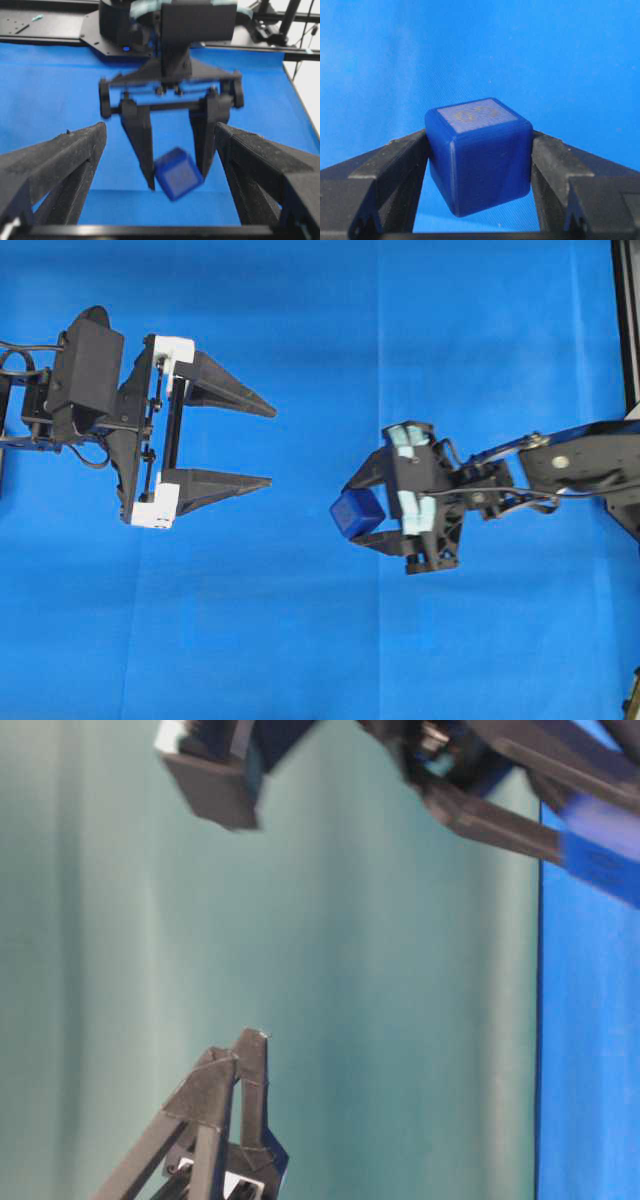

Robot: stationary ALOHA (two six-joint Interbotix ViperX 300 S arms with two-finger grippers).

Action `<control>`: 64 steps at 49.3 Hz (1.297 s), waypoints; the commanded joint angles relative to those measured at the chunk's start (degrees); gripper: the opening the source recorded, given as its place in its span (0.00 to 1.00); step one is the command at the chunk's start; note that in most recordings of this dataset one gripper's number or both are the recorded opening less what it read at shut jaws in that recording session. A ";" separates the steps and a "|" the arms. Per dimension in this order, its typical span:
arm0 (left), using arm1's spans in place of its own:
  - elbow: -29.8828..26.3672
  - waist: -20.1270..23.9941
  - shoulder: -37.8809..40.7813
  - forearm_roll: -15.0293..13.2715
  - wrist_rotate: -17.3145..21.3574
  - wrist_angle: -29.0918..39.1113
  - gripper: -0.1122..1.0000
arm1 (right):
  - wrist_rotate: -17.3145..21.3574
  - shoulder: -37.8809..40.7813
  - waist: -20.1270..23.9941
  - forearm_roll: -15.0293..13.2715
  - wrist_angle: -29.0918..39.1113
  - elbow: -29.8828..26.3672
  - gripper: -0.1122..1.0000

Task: Handover the blue block to the right arm after grasping it with the left arm, then place it in the designated position.
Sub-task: 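Rotate the right gripper downward and lower the cube toward the table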

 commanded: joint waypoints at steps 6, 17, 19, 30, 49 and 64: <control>-0.88 -0.09 -0.97 0.09 -0.09 -0.26 0.93 | 0.09 4.13 -0.26 0.97 -2.02 -3.25 0.56; -0.79 -0.09 -0.97 0.09 -0.09 -0.26 0.93 | 0.09 8.96 -0.44 1.05 -2.20 -5.36 0.56; -0.79 -0.09 -0.97 0.09 -0.09 -0.26 0.93 | 0.09 9.67 -0.44 1.05 -2.20 -5.80 0.56; -0.70 -0.09 -0.97 0.09 -0.09 -0.26 0.93 | 0.09 12.39 -1.14 1.23 -2.29 -7.21 0.56; -0.88 -0.09 -0.97 0.09 -0.09 -0.26 0.93 | 0.18 12.57 -1.23 2.11 -2.55 -7.03 0.56; -0.79 -0.09 -0.97 0.09 -0.09 -0.26 0.93 | 0.26 12.57 -1.23 2.90 -2.99 -7.21 0.57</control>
